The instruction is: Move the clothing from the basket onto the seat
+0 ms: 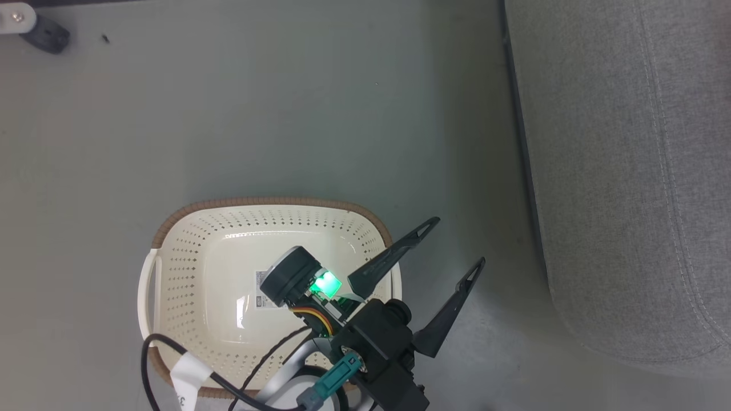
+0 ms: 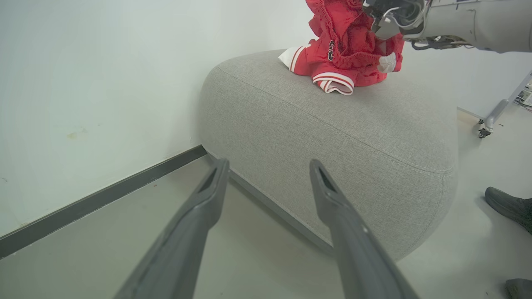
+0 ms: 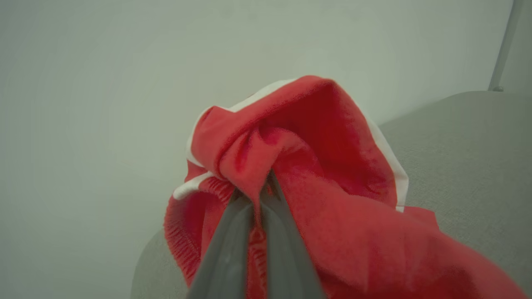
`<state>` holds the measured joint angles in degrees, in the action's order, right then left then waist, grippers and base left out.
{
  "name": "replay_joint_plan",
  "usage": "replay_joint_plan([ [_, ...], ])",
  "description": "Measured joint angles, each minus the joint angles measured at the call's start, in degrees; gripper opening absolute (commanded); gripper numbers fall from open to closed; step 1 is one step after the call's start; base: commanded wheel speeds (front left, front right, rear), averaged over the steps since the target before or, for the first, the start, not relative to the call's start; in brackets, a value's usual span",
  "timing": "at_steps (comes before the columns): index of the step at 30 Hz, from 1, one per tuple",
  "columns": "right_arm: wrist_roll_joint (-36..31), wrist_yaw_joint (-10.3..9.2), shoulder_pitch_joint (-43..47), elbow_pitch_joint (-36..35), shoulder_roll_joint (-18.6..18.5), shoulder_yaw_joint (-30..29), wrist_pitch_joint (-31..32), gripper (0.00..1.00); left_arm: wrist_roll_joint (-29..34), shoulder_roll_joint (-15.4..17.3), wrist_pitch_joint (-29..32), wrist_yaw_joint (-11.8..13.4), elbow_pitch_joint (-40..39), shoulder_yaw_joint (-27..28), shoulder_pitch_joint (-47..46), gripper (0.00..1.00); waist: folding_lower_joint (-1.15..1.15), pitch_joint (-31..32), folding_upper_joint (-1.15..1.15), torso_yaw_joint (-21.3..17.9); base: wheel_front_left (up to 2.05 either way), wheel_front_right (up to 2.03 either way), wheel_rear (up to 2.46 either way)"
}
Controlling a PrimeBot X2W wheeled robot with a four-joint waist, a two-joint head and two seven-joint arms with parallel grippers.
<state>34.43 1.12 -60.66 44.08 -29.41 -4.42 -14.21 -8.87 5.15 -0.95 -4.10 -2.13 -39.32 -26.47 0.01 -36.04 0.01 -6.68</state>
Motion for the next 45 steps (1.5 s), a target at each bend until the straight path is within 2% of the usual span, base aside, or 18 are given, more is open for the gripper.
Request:
replay_joint_plan([
  [11,1.4,1.43,1.4,6.6,1.1,-0.2,0.0,0.00,0.0,-0.2,-1.8,0.0,1.8,0.1,-1.6,1.00,-0.01,-0.3,-0.01,-0.2,0.00,0.00,0.00],
  [12,1.4,1.49,1.3,6.9,1.1,-0.2,0.0,0.04,0.0,-0.3,-2.0,0.0,2.2,0.1,-1.6,1.00,-0.01,-0.1,-0.01,-0.2,0.00,0.00,0.00],
  [13,1.3,1.49,1.3,7.2,1.0,-0.2,0.0,0.30,0.0,-0.3,-2.4,0.0,2.7,0.1,-1.6,1.00,-0.01,0.0,-0.01,-0.2,0.00,0.00,0.00],
  [14,1.3,1.52,1.3,7.5,0.9,-0.2,0.0,0.45,0.0,-0.3,-2.6,0.0,3.2,0.1,-1.6,1.00,-0.01,0.3,-0.01,-0.2,0.00,0.00,0.00],
  [15,1.2,1.71,1.2,7.8,0.9,-0.2,0.0,0.87,0.0,-0.3,-2.8,0.0,3.5,0.1,-1.6,1.00,-0.01,0.5,-0.01,-0.1,0.00,0.00,0.00],
  [16,1.0,1.77,1.2,8.0,0.9,-0.1,0.0,1.00,0.0,-0.3,-3.0,0.0,3.9,0.1,-1.6,1.00,-0.01,0.8,-0.01,-0.1,0.00,0.00,0.00],
  [24,-0.9,2.48,1.4,9.2,1.2,1.3,-0.1,1.00,-0.9,-1.0,-5.7,0.0,7.3,0.2,-1.6,1.00,-0.01,4.2,-0.01,0.3,0.00,0.00,0.00],
  [31,-2.8,2.90,5.2,9.0,3.2,3.1,-0.1,1.00,-2.1,-1.2,-8.0,0.2,9.9,1.2,-0.6,1.00,-0.01,8.7,-0.01,0.6,0.00,0.00,0.00],
  [35,-3.9,2.93,7.8,7.9,4.3,3.8,-0.1,1.00,-2.6,-1.3,-8.9,1.2,11.0,1.7,1.2,1.00,-0.02,10.9,-0.01,0.6,0.00,0.00,0.00],
  [45,-6.8,3.46,18.6,0.7,10.0,7.3,-0.1,1.00,-5.6,-1.5,-10.6,5.5,12.9,6.3,6.7,1.00,-0.02,18.7,-0.02,1.1,0.00,0.00,0.00],
])
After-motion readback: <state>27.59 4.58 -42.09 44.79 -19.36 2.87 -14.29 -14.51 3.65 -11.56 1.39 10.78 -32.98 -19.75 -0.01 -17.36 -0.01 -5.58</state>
